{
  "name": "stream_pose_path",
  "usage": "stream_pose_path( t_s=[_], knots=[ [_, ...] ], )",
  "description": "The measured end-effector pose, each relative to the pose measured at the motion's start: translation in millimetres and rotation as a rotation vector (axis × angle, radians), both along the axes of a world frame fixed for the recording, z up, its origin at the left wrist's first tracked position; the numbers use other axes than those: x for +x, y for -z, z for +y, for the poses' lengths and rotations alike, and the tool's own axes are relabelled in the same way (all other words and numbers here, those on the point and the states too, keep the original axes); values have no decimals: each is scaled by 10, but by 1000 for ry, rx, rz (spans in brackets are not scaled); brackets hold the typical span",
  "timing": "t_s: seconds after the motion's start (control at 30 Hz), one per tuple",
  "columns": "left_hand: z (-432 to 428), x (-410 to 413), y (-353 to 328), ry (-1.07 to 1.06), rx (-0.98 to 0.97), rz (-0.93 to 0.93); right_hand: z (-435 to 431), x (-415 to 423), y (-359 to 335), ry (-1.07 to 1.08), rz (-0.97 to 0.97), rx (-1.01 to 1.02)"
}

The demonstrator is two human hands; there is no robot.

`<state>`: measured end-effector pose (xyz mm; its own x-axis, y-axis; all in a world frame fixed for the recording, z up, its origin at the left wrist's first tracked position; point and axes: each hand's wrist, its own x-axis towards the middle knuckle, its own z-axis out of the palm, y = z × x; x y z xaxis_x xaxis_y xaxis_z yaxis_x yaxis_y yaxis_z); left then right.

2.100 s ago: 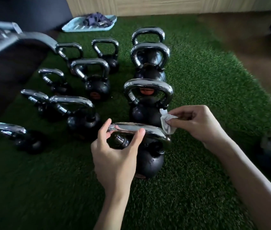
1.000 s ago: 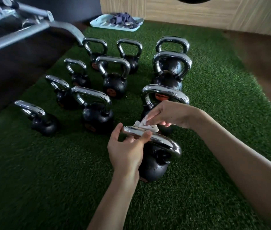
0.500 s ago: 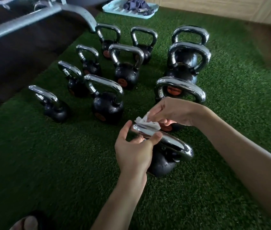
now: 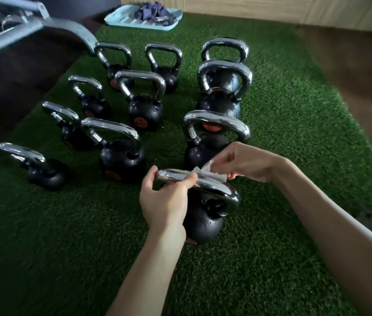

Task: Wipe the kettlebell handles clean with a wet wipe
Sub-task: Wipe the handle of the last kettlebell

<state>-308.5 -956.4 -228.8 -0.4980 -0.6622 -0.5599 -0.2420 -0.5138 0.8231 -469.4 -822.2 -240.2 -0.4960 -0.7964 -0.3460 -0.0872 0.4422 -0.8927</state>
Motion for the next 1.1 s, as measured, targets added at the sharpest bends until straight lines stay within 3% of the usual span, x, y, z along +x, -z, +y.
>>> stream_pose_path(
  t_s=[0.17, 0.5, 0.67, 0.8, 0.93, 1.1],
  knots=[
    [-45, -9, -3, 39, -9, -29, 90, -36, -50, -124, -48, -13],
    [-33, 275, -57, 50, -2, -50, 202, 179, 113, -161, -18, -24],
    [-47, 432, -73, 90, -34, -37, 170, 342, 28, -76, -67, -183],
    [-53, 458, -98, 78, -20, -22, 269, 372, -13, -98, -20, -110],
    [-32, 539, -75, 81, -26, -31, 633, 416, 210, 14, -38, -19],
    [-51, 698, -26, 119, -38, -6, 625, 514, 283, 26, -68, -65]
  ],
)
